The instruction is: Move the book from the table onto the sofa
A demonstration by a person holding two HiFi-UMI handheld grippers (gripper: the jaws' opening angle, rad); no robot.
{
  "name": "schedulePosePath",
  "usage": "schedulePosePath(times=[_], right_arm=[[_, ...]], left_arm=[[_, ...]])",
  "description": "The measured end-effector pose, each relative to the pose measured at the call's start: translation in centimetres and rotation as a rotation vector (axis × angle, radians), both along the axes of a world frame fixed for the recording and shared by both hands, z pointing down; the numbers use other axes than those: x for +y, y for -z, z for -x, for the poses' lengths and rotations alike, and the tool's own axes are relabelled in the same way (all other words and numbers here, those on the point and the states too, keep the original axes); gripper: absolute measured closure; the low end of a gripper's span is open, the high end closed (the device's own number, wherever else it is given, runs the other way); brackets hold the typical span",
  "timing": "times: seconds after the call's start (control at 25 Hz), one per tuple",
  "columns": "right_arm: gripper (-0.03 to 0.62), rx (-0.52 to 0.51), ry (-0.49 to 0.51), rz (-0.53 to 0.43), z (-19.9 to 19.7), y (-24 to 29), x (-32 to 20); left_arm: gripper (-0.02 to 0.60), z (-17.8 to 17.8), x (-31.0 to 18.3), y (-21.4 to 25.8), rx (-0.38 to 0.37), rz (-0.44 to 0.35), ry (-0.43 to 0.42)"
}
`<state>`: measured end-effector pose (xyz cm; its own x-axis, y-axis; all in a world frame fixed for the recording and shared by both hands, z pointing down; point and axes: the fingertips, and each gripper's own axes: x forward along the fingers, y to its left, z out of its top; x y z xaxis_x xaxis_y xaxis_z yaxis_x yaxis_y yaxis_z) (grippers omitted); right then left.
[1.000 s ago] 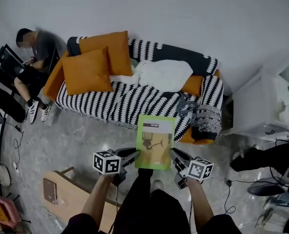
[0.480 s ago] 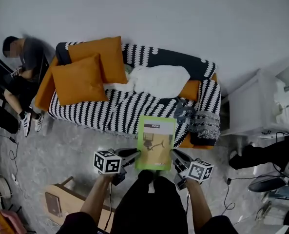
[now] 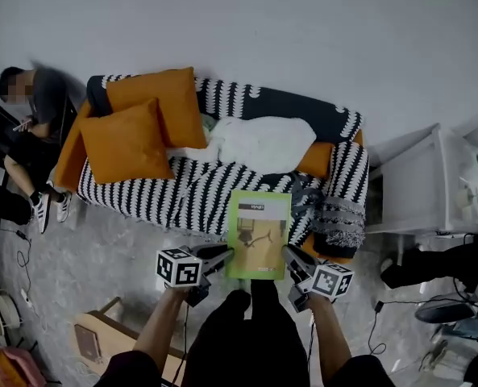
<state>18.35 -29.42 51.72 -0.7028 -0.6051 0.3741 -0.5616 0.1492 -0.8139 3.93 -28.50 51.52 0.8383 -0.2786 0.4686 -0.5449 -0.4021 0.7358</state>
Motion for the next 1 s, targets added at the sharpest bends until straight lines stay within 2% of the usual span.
schedulePosePath(times=[0.28,0.48,0.84,1.0], right_arm=[[0.503,-0.024,0.069,0.019,-2.4,-1.7,-6.6],[0.503,-0.035,0.09,0.03,-3.4,-4.0,-11.1],[0.503,-0.033,0.06,0.04,-2.2,-8.1,-15.4],[0.503,-0.029,0.042,0.049,-1.5,-9.3,-15.5]], left_arm=[[0.499,-2.5,-5.9,-1.7,-0.022,0.03,0.062],[0.499,-3.5,-10.1,-3.6,-0.03,0.035,0.071],[0.499,-2.3,-14.0,-7.6,-0.026,0.057,0.038],[0.499,-1.6,-14.4,-8.9,-0.026,0.065,0.02]])
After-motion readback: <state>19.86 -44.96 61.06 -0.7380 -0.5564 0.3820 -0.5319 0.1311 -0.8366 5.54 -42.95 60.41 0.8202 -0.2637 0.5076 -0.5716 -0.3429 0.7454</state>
